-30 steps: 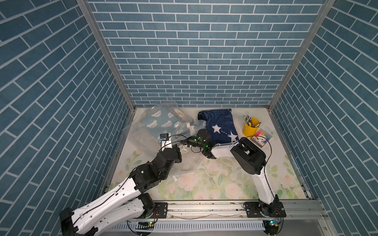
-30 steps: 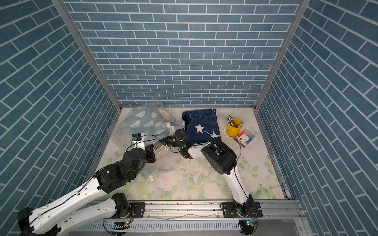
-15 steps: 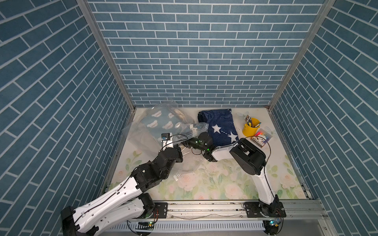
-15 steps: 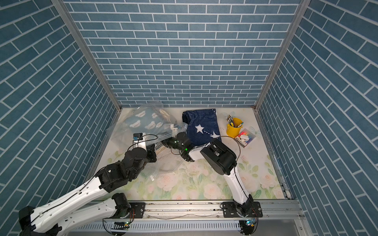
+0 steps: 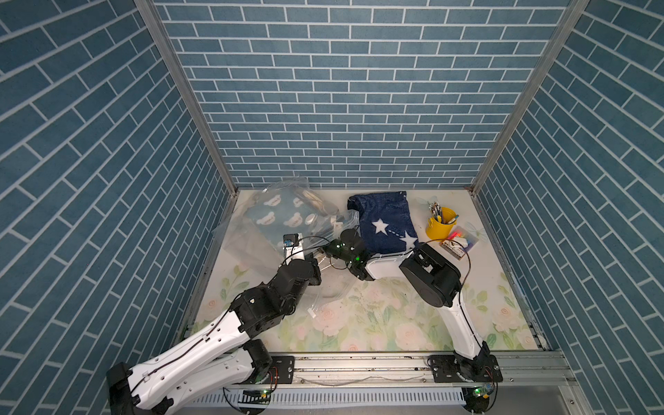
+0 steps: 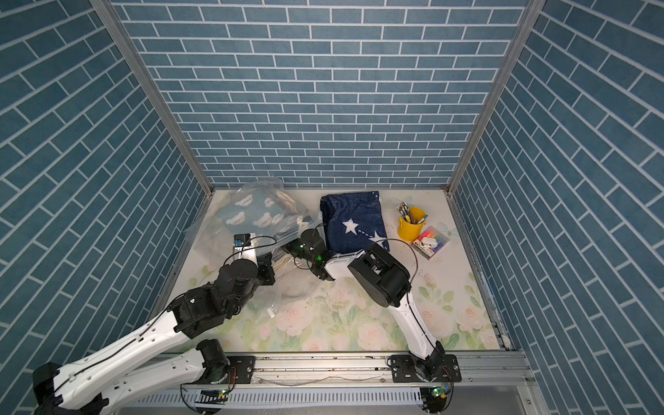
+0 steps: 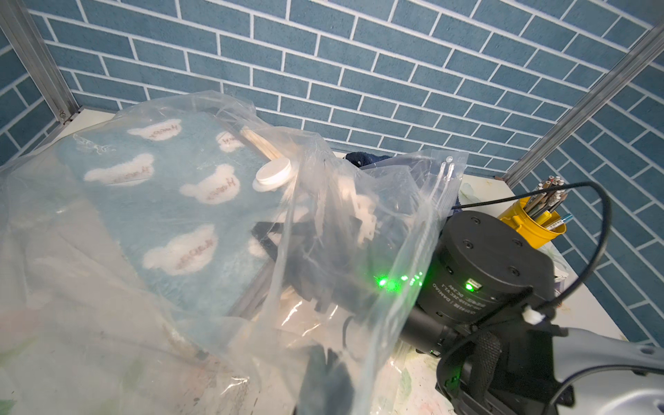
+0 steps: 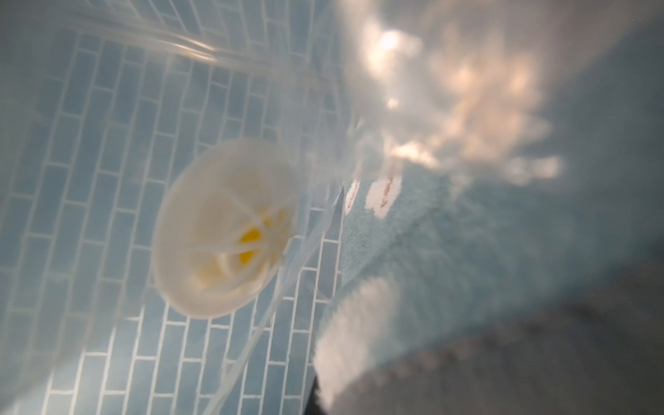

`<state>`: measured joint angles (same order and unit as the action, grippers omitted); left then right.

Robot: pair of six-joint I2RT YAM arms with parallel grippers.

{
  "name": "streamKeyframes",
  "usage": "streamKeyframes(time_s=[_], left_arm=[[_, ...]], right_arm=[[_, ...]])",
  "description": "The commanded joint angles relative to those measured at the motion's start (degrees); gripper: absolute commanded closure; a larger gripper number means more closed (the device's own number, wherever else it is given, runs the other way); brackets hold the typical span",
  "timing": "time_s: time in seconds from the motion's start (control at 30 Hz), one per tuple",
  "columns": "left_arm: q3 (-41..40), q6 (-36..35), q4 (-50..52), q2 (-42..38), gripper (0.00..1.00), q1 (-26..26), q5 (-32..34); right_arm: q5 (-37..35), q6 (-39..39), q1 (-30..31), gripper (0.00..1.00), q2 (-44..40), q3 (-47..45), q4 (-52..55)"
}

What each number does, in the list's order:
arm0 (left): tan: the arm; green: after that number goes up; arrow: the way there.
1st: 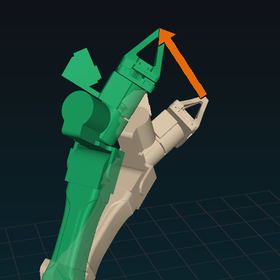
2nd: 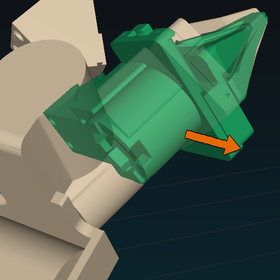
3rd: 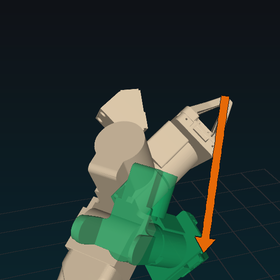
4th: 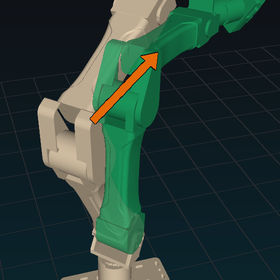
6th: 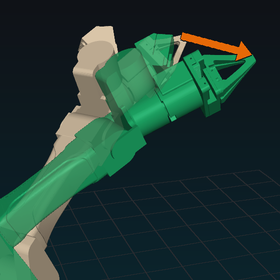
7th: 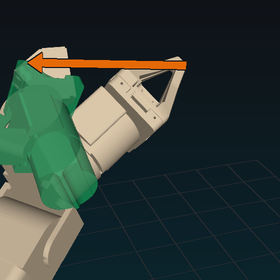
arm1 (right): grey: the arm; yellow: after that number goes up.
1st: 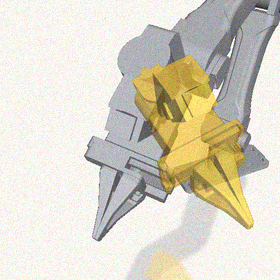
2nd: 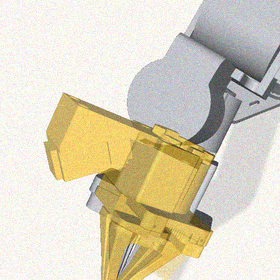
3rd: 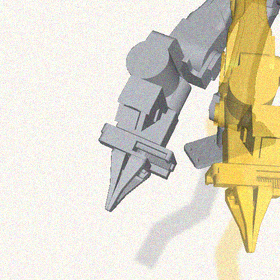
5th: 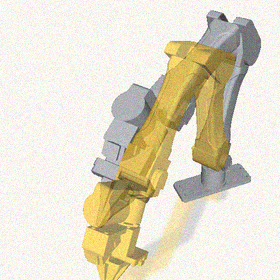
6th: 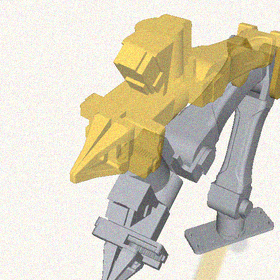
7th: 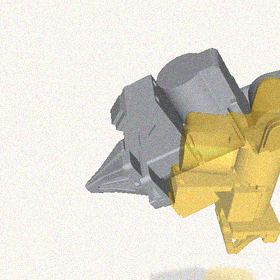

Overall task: Take the blanket out of the vacuum bag
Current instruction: Take out the blanket from the vacuum bag.

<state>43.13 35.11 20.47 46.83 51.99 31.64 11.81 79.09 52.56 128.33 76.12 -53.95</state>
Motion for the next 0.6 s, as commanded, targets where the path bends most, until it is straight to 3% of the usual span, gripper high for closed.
streamKeyframes(time_s=[0.0, 0.23, 0.57], left_arm=[[0.81, -0.75, -2.75, -0.07, 1.0, -0.13, 0.28], [0.46, -0.65, -6.34, 1.63, 1.0, -0.13, 0.56], [1.34, -0.9, -8.89, 5.2, 1.0, -0.13, 0.75]], right_arm=[[-1.13, -2.05, 0.1, 1.0, -1.39, -0.95, 0.3], [-2.13, -3.4, 1.15, 1.0, -9.02, -8.71, -3.38], [-0.31, -3.17, 3.15, 1.0, -12.04, -16.52, -10.18]])
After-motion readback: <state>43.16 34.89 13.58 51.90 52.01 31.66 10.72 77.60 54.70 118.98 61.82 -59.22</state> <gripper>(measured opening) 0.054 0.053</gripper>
